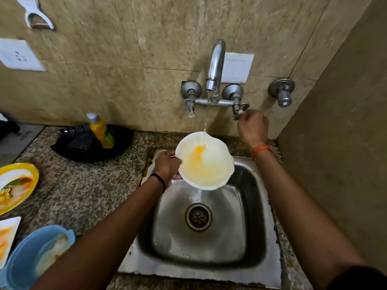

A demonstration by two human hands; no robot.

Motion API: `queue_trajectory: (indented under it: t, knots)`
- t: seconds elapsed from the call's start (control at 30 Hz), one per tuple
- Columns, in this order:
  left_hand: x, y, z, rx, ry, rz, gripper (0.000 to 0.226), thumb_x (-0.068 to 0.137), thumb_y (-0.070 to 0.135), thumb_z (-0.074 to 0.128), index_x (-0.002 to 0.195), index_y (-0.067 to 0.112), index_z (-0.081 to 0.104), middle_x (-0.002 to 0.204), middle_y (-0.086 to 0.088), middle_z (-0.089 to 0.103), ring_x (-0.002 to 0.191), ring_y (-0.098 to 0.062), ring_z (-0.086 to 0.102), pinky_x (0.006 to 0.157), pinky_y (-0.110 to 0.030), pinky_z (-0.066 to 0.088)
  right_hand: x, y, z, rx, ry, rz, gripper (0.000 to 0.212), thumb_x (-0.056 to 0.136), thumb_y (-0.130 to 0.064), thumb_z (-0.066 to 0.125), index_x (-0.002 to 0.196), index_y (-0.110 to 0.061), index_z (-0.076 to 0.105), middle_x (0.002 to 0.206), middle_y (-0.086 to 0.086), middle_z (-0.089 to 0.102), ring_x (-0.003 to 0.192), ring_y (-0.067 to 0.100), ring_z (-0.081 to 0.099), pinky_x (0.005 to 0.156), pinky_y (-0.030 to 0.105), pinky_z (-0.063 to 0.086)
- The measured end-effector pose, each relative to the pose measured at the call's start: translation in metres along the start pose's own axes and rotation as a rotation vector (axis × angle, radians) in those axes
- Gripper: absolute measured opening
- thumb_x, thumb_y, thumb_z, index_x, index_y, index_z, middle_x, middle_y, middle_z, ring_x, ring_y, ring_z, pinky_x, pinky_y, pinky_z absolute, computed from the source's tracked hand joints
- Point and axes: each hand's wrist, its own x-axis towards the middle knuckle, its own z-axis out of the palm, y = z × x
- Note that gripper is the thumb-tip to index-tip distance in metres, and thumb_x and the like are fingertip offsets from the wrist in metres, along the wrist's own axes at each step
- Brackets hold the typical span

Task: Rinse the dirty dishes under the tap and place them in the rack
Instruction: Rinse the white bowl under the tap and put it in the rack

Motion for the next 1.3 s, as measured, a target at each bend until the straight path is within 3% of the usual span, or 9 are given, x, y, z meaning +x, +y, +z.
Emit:
queue_trajectory:
  t: [0.2,0.53,0.63,0.7,0.77,0.87,1.0,1.17,1.3]
  knots:
    - [-0.001,0.005,0.014,0.034,0.01,0.017,0.046,0.086,-0.006,0.05,0.128,0.008,0.058,0.108,-0.016,0.067,0.082,-0.034,0.066,0.053,-0.041,0.058,0.009,0.004,0.009,-0.023,-0.002,-0.041,0.046,0.093,-0.047,0.052,0.087,-0.006,0.072,0.089,0.018,0.07,0.087,0.033,0.064,0.065,0.025,0.033]
    - [-0.002,-0.007,0.006,-0.03,-0.042,0.007,0.041,0.087,-0.007,0.049,0.127,0.002,0.056,0.109,-0.022,0.065,0.079,-0.035,0.063,0.044,-0.029,0.052,-0.018,0.009,0.012,0.173,-0.037,-0.002,0.028,0.097,-0.03,0.05,0.098,-0.009,0.068,0.099,0.014,0.071,0.093,0.03,0.065,0.071,0.025,0.041]
    - [-0.003,-0.013,0.0,-0.077,-0.053,-0.017,0.039,0.088,-0.006,0.049,0.124,0.005,0.058,0.106,-0.018,0.065,0.087,-0.036,0.064,0.049,-0.034,0.055,-0.068,0.03,0.028,-0.056,-0.22,-0.247,0.044,0.097,-0.036,0.045,0.129,-0.008,0.056,0.128,0.016,0.061,0.121,0.03,0.055,0.099,0.032,0.04]
    - [-0.004,-0.016,-0.003,-0.088,-0.049,-0.033,0.038,0.088,-0.006,0.05,0.124,0.006,0.059,0.104,-0.018,0.065,0.088,-0.037,0.064,0.053,-0.036,0.055,-0.107,0.049,0.037,-0.343,-0.463,-0.496,0.07,0.095,-0.057,0.026,0.144,-0.009,0.041,0.149,0.014,0.041,0.142,0.025,0.034,0.119,0.039,0.017]
    - [-0.005,-0.019,-0.007,-0.102,-0.044,-0.043,0.039,0.087,-0.005,0.051,0.123,0.007,0.059,0.105,-0.018,0.066,0.087,-0.038,0.065,0.051,-0.034,0.056,-0.13,0.07,0.043,-0.584,-0.698,-0.705,0.088,0.087,-0.074,0.007,0.151,-0.018,0.027,0.158,0.008,0.025,0.148,0.02,0.02,0.121,0.043,0.002]
    - [-0.006,-0.028,-0.011,-0.119,-0.029,-0.046,0.036,0.087,-0.003,0.053,0.119,0.012,0.062,0.107,-0.018,0.067,0.086,-0.037,0.066,0.053,-0.034,0.055,-0.128,0.089,0.04,-0.747,-0.702,-0.704,0.096,0.079,-0.083,0.006,0.153,-0.024,0.018,0.161,0.004,0.016,0.149,0.021,0.015,0.12,0.048,-0.002]
    - [-0.009,-0.034,-0.009,-0.154,0.033,-0.047,0.034,0.087,-0.004,0.051,0.112,0.016,0.063,0.108,-0.016,0.067,0.09,-0.038,0.065,0.054,-0.034,0.055,-0.145,0.076,0.035,-0.77,-0.687,-0.65,0.118,0.067,-0.089,-0.005,0.151,-0.011,0.027,0.158,0.013,0.025,0.148,0.024,0.016,0.12,0.048,-0.002]
    - [-0.011,-0.038,-0.017,-0.21,0.042,-0.057,0.041,0.087,-0.006,0.049,0.121,0.014,0.061,0.109,-0.015,0.066,0.086,-0.035,0.066,0.047,-0.031,0.054,-0.152,0.079,0.03,-0.685,-0.617,-0.686,0.091,0.084,-0.078,0.0,0.137,-0.025,0.051,0.147,0.003,0.048,0.139,0.025,0.038,0.117,0.052,0.005]
    - [-0.016,-0.04,-0.015,-0.264,0.037,-0.056,0.041,0.088,-0.007,0.047,0.115,0.019,0.061,0.11,-0.014,0.065,0.085,-0.034,0.065,0.046,-0.032,0.055,-0.164,0.063,0.034,-0.707,-0.647,-0.646,0.084,0.087,-0.075,0.019,0.13,-0.014,0.058,0.139,0.01,0.054,0.137,0.026,0.041,0.118,0.05,0.004]
